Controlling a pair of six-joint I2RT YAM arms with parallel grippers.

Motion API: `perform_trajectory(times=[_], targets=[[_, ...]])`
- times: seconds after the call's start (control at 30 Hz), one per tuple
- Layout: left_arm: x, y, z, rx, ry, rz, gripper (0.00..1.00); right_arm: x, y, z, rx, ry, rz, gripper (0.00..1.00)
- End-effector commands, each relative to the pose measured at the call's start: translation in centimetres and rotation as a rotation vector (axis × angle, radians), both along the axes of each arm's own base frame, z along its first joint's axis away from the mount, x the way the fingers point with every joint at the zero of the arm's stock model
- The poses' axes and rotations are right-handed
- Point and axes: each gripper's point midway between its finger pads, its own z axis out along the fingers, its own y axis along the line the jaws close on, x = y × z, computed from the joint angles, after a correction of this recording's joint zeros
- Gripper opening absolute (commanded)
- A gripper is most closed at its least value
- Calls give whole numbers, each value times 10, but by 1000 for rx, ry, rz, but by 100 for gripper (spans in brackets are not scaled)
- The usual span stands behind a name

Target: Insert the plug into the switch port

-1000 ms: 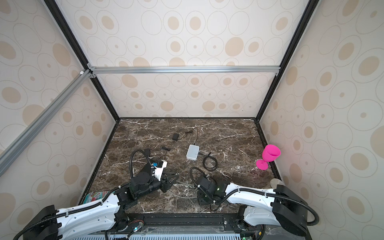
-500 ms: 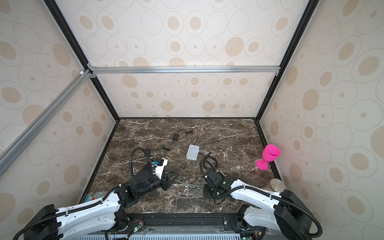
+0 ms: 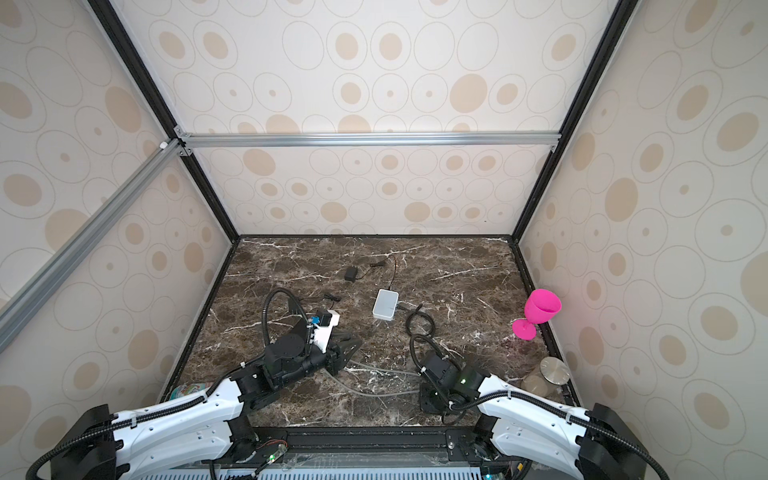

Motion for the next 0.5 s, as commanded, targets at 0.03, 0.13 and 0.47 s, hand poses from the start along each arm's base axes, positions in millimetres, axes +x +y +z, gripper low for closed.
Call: perform_trajectory(times=[0.03, 0.13, 0.47], targets=[[2, -6, 19, -26, -28, -10, 42, 9, -13, -11, -71, -1, -65, 25], [5, -1, 16, -16, -27, 13, 42, 23, -10, -17, -52, -7, -81, 25], [23, 33, 2, -53, 22, 111, 42, 98, -2, -15, -25, -25, -57, 25]])
